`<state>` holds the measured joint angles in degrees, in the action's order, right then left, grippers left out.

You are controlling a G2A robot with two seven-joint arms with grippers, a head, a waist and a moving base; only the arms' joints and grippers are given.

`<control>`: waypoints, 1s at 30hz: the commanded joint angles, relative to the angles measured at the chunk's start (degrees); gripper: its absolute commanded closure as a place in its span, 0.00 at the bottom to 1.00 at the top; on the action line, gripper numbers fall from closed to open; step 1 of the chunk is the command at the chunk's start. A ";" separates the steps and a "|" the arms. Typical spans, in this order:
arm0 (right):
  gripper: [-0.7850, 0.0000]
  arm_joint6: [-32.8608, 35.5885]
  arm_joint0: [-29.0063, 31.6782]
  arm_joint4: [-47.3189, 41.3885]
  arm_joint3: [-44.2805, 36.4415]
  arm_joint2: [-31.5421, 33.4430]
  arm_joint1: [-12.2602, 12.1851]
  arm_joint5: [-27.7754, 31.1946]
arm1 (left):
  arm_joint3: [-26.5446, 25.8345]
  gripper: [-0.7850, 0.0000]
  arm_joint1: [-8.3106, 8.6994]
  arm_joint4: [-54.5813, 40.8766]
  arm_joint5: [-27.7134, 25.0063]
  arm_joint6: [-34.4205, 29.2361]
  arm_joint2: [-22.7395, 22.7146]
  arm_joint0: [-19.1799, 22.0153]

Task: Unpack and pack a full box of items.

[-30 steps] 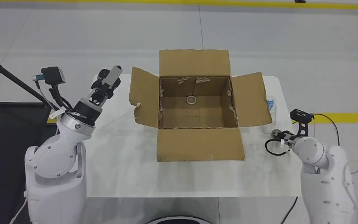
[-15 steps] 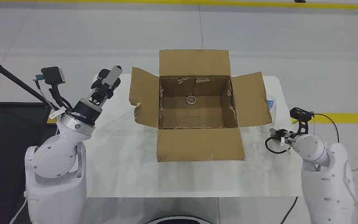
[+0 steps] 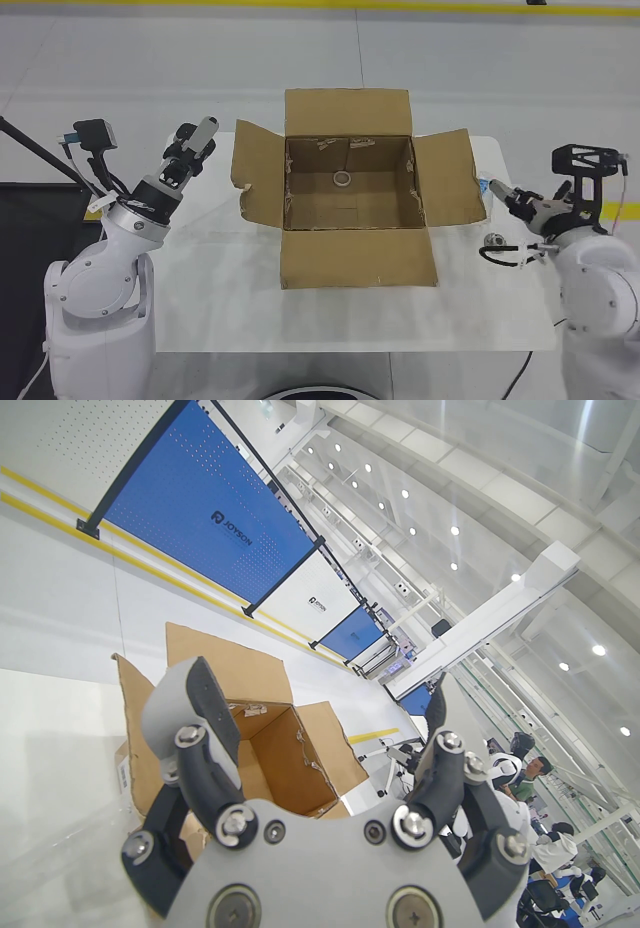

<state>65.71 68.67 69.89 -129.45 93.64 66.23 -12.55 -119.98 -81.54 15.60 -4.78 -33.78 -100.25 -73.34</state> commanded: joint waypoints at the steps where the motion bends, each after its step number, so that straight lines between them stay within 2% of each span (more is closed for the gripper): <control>1: 0.00 0.21 -2.69 2.21 -0.11 -4.77 0.15 -0.19 | 0.00 0.00 0.00 0.00 0.00 0.00 0.00 0.00; 7: 0.00 1.09 -14.27 7.48 6.66 -21.90 1.77 -2.79 | -0.79 0.00 0.37 -0.59 -1.42 1.42 -1.03 -1.60; 12: 0.00 1.11 -23.04 5.93 15.70 -33.20 4.17 -6.49 | -1.20 0.00 0.89 -2.03 -2.28 1.75 -3.08 -2.74; 17: 0.00 -0.56 -29.00 5.14 24.97 -43.12 7.28 -13.30 | -1.26 0.00 1.41 -3.72 -3.25 1.91 -5.20 -3.57; 20: 0.00 -1.27 -31.70 4.70 30.99 -48.09 9.24 -16.23 | -1.13 0.00 1.76 -4.53 -3.37 1.69 -6.54 -3.74; 25: 0.00 -0.80 -34.96 6.99 39.79 -54.16 12.57 -24.85 | -1.05 0.00 1.83 -4.75 -3.28 1.67 -6.80 -3.77; 30: 0.00 -3.89 -35.81 3.52 47.02 -55.60 15.71 -29.91 | -1.05 0.00 1.83 -4.75 -3.28 1.67 -6.80 -3.77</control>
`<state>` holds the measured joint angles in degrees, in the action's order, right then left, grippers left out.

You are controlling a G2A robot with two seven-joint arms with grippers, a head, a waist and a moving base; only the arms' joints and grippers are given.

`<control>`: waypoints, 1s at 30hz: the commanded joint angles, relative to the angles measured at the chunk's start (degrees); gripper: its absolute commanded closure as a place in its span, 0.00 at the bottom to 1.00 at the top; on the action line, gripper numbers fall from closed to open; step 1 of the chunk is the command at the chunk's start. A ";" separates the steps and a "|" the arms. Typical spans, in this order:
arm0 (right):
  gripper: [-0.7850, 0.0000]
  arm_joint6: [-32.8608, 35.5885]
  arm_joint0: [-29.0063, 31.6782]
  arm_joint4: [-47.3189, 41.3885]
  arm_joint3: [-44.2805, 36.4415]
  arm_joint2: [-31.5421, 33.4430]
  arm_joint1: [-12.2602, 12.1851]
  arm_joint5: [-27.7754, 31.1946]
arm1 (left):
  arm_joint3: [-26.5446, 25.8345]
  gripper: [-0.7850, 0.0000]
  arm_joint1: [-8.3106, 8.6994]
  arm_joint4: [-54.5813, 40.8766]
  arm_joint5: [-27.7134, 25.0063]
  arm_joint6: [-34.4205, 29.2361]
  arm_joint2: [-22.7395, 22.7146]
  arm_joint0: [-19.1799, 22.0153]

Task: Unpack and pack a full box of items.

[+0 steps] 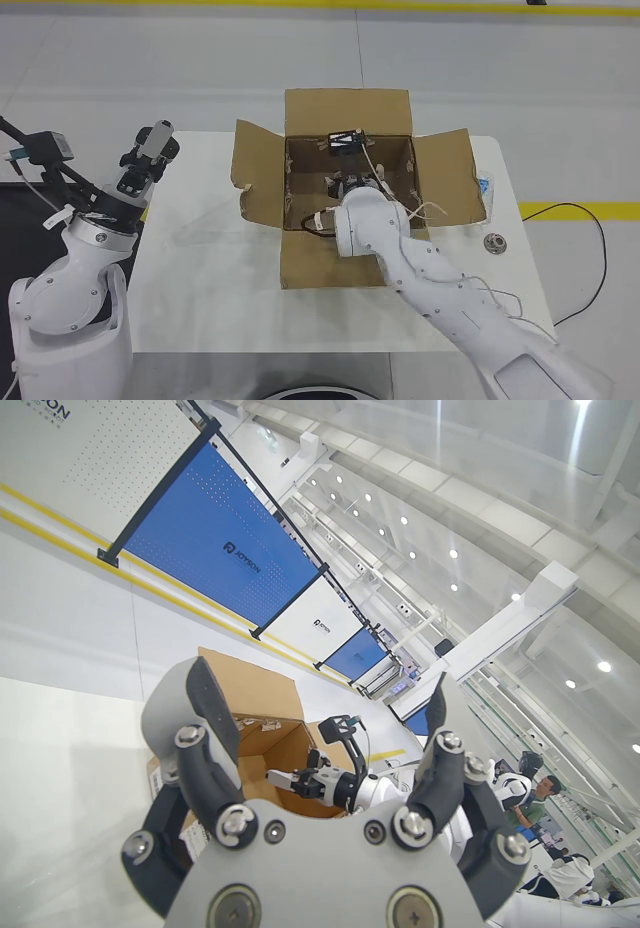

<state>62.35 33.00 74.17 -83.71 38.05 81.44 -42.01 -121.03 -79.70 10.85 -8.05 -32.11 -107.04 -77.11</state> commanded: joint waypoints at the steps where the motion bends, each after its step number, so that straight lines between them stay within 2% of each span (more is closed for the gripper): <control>1: 0.00 -1.01 -0.30 -2.10 2.33 0.12 1.11 -0.95 | 0.00 0.00 0.00 0.00 0.00 0.00 0.00 0.00; 5: 0.00 -2.73 -1.36 -5.88 6.94 1.16 3.14 -2.66 | 0.00 0.00 0.00 0.00 0.00 0.00 0.00 0.00; 19: 0.00 -4.31 -0.89 -5.76 9.00 1.50 3.55 -3.33 | 0.00 0.00 0.00 0.00 0.00 0.00 0.00 0.00; 27: 0.00 -6.22 -4.42 -11.69 18.58 2.00 6.92 -5.89 | 0.00 0.00 0.00 0.00 0.00 0.00 0.00 0.00; 30: 0.24 -7.51 -5.81 -13.39 22.43 2.07 8.22 -7.43 | 0.00 0.00 0.00 0.00 0.00 0.00 0.00 0.00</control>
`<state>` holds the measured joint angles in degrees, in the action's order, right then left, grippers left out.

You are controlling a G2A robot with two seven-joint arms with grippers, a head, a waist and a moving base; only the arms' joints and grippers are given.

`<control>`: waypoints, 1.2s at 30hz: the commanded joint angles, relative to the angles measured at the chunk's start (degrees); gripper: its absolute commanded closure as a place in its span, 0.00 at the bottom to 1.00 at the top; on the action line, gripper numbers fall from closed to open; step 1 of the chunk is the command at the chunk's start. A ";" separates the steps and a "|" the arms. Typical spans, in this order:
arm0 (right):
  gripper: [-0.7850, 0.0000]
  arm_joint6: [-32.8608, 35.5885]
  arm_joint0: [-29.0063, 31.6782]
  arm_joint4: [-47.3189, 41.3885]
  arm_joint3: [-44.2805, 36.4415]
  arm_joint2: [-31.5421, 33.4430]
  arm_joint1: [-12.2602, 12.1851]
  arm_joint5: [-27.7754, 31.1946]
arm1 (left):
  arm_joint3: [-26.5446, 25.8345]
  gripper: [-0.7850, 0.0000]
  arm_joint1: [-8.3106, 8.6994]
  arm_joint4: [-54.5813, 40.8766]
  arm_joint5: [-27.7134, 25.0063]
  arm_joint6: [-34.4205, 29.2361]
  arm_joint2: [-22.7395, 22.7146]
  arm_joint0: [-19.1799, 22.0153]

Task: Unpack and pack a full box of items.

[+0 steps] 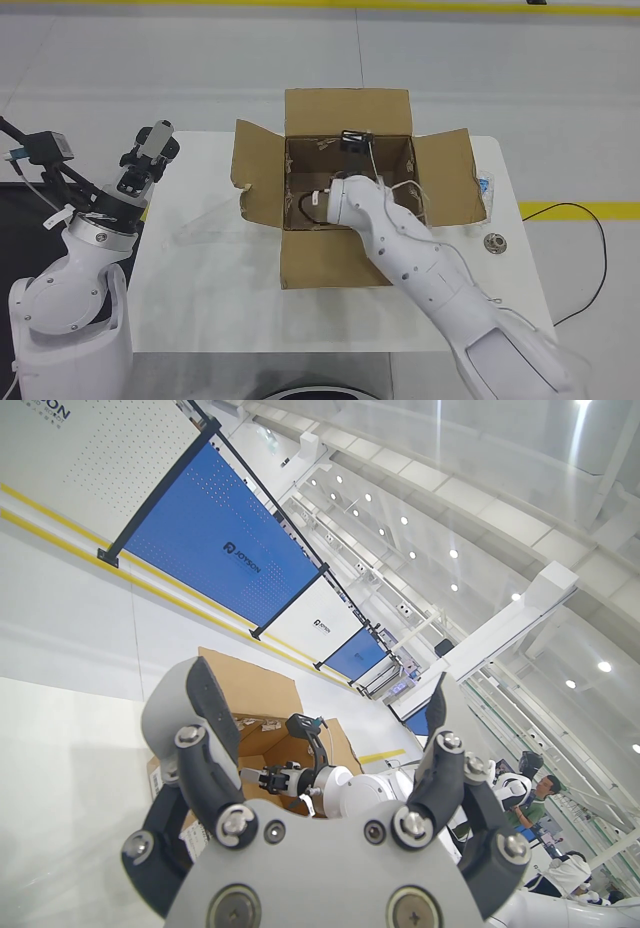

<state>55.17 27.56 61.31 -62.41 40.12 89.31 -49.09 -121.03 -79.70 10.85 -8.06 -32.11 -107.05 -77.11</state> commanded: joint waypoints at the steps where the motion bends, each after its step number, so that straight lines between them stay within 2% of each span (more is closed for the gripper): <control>1: 0.29 -1.03 -0.78 -0.93 2.36 -0.05 0.79 -1.05 | 0.00 0.00 0.00 0.00 0.00 0.00 0.00 0.00; 3: 0.36 -1.95 -1.57 -2.04 4.68 -0.15 1.70 -1.97 | 0.00 0.00 0.00 0.00 0.00 0.00 0.00 0.00; 4: 0.36 -2.42 -1.98 -2.51 5.77 -0.23 2.15 -2.45 | 0.00 0.00 0.00 0.00 0.00 0.00 0.00 0.00; 7: 0.51 -3.62 -2.94 -4.09 8.61 -0.46 3.48 -3.61 | 0.00 0.00 0.00 0.00 0.00 0.00 0.00 0.00; 20: 0.51 -11.93 -4.05 -9.74 16.59 -0.03 8.29 -8.46 | 0.00 0.00 0.00 0.00 0.00 0.00 0.00 0.00; 36: 0.51 -28.42 -4.90 -19.24 26.23 5.04 13.59 -8.91 | 0.00 0.00 0.00 0.00 0.00 0.00 0.00 0.00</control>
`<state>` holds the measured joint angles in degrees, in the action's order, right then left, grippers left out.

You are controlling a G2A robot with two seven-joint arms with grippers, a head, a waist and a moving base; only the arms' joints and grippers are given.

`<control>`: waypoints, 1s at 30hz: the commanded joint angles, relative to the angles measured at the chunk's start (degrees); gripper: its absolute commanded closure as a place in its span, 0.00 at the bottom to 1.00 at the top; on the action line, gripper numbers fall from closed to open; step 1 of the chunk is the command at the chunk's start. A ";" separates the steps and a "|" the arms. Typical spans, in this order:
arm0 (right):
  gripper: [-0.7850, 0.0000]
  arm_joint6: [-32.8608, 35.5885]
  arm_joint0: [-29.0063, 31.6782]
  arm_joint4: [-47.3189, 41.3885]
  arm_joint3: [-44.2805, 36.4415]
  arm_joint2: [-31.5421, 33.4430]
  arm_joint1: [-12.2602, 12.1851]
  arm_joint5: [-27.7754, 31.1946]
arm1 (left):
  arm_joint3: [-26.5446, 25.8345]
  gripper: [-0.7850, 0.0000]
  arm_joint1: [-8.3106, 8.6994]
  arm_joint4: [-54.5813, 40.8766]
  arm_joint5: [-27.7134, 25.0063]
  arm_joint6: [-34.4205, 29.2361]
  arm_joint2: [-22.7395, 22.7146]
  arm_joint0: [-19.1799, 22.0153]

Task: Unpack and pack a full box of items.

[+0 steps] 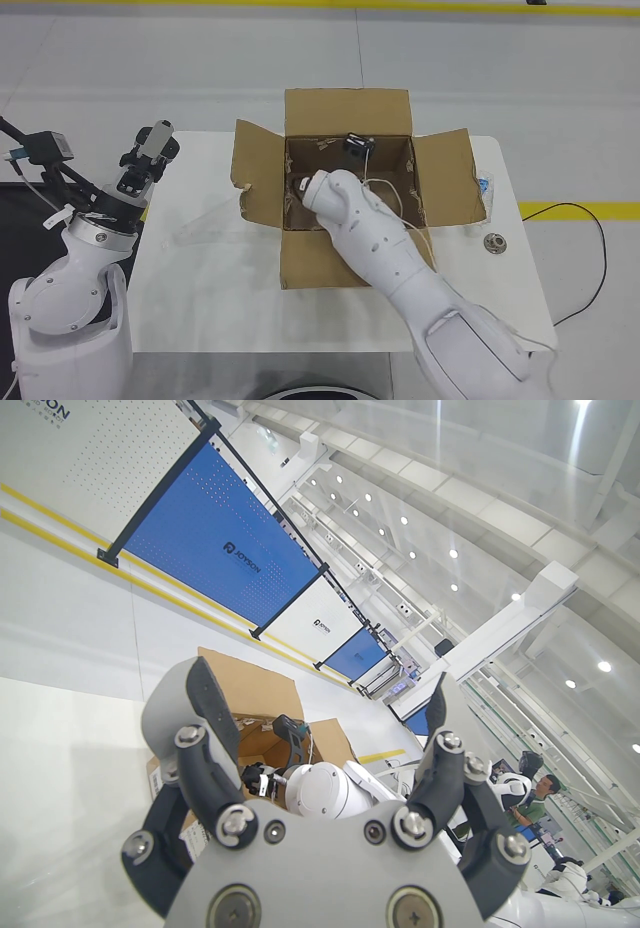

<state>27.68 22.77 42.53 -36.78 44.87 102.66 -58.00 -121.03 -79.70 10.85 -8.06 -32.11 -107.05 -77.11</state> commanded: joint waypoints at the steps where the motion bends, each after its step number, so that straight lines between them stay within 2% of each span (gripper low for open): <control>1: 0.51 -1.85 -0.21 -1.05 1.22 0.57 0.56 0.00 | 0.00 0.00 0.00 0.00 0.00 0.00 0.00 0.00; 21: 0.51 -13.17 -4.27 -7.36 14.50 3.01 6.03 2.55 | 0.00 0.00 0.00 0.00 0.00 0.00 0.00 0.00; 23: 0.46 -13.85 -4.71 -7.15 15.80 2.87 6.47 3.03 | 0.00 0.00 0.00 0.00 0.00 0.00 0.00 0.00; 24: 0.41 -14.04 -4.88 -7.12 16.36 2.82 6.69 3.32 | 0.00 0.00 0.00 0.00 0.00 0.00 0.00 0.00; 27: 0.36 -14.93 -5.32 -7.14 17.53 2.89 7.22 4.50 | 0.00 0.00 0.00 0.00 0.00 0.00 0.00 0.00; 29: 0.28 -15.68 -5.41 -6.83 18.07 2.85 7.46 5.44 | 0.00 0.00 0.00 0.00 0.00 0.00 0.00 0.00; 30: 0.30 -16.07 -5.47 -6.75 18.29 2.94 7.53 5.60 | 0.00 0.00 0.00 0.00 0.00 0.00 0.00 0.00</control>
<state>11.91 17.34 35.71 -18.66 47.74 110.14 -52.52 -121.03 -79.70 10.85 -8.06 -32.11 -107.05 -77.11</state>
